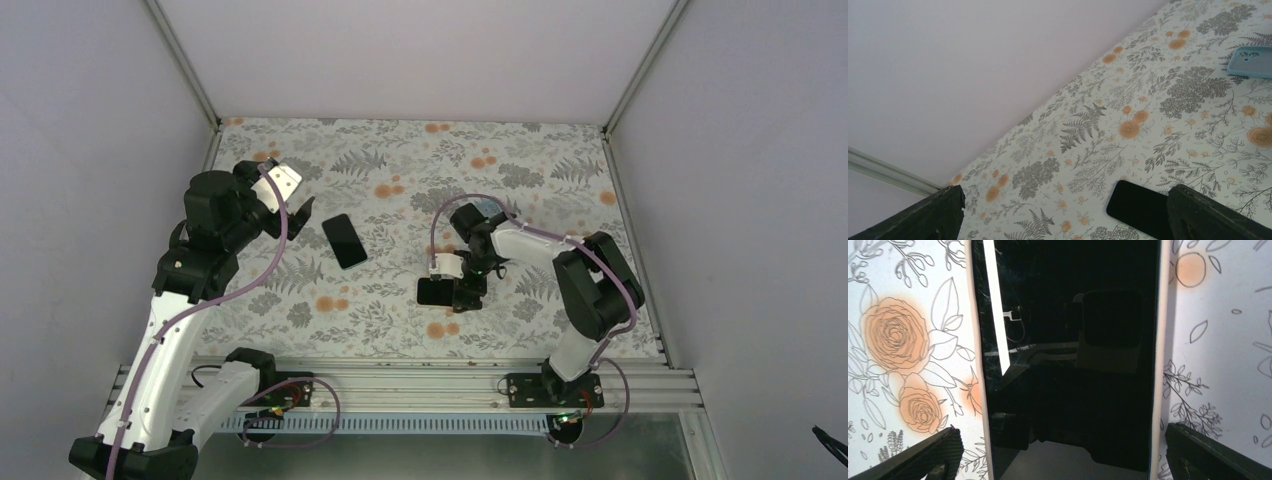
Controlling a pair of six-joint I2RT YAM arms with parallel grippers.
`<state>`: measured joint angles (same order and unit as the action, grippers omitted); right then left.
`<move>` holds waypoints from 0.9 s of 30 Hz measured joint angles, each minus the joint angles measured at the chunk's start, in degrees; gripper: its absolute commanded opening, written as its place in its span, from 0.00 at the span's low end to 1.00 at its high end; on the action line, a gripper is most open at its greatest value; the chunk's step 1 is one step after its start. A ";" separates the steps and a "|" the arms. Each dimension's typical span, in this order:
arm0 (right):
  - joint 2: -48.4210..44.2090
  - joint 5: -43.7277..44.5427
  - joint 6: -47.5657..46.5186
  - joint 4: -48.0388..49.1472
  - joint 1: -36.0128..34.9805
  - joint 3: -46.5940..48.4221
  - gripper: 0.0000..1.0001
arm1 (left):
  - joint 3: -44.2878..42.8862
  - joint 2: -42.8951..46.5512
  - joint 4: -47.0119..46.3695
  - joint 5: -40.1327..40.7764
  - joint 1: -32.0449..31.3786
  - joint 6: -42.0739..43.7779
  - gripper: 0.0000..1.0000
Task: Take the phone out of the phone case
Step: Pick up the phone at the center of the board.
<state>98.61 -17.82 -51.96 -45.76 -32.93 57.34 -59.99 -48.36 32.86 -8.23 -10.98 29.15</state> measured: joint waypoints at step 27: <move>-5.62 8.61 4.98 11.10 -4.59 -8.33 0.67 | 0.31 -5.22 3.08 -1.90 0.00 1.29 1.00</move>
<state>92.99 -9.21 -46.98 -34.65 -37.52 49.01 -59.68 -53.58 35.94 -10.13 -10.98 30.44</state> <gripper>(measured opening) 0.766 0.996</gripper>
